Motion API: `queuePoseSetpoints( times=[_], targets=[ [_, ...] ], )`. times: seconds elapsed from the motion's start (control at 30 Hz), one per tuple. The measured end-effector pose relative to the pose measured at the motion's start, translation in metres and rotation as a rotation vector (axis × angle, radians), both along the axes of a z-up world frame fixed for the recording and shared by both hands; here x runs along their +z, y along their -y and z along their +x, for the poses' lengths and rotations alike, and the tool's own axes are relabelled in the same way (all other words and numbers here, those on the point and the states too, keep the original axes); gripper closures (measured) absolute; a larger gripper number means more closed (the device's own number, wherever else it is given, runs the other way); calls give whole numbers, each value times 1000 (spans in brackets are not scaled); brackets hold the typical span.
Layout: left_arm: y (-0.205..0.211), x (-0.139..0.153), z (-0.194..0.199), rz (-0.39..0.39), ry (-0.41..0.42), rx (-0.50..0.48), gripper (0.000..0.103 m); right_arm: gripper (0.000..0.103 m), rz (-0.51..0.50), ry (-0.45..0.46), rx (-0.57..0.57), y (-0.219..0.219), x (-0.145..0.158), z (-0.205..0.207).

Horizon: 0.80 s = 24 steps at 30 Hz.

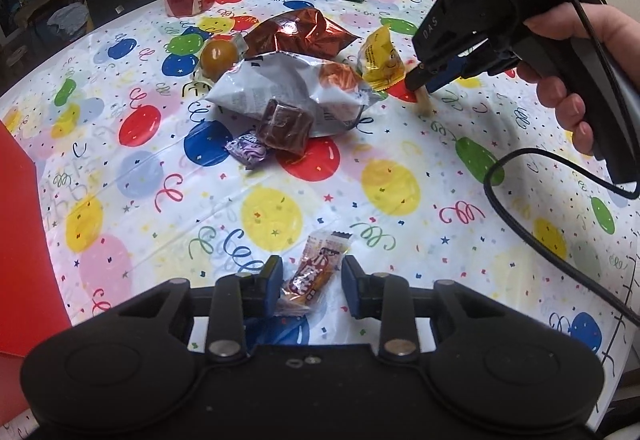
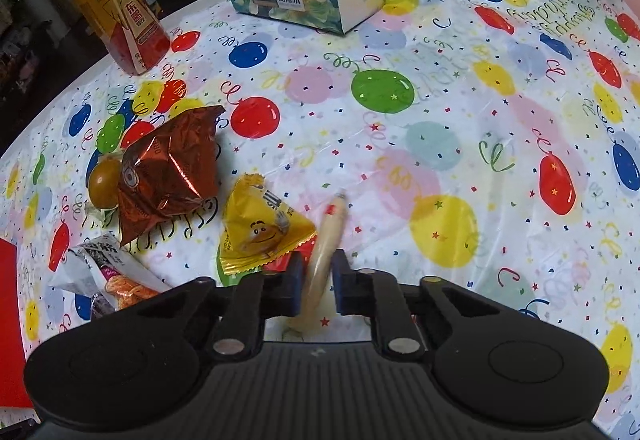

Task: Organize snacks
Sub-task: 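Grasp the small brown candy bar with the left tool while the right tool grasps the beige sausage stick, then carry the candy bar and sausage stick with both tools over the box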

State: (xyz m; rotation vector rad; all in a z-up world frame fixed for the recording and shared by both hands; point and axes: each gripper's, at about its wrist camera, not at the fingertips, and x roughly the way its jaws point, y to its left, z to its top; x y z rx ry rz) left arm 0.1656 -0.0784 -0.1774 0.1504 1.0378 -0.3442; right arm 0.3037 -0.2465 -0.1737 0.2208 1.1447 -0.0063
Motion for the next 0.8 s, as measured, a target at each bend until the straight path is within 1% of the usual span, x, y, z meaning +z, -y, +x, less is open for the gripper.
queuePoseSetpoints(
  times=[0.1,0.2,0.4,0.5,0.8],
  targets=[
    [0,0,-1,-3,-2,7,77,92,-4,4,5,1,0,-6],
    [-2,2,-1,-18,-14,30,82,93,-10,13,37,-1,3,-15],
    [-9,3,-3,-57,-43,73,84,93,-22,37,113,-4,14,-46],
    [-13,7,-6,-73,-41,95,84,93,-19,50,154,-8,22,-61],
    [-30,34,-15,-120,-31,175,84,93,11,100,266,-31,58,-97]
  ],
)
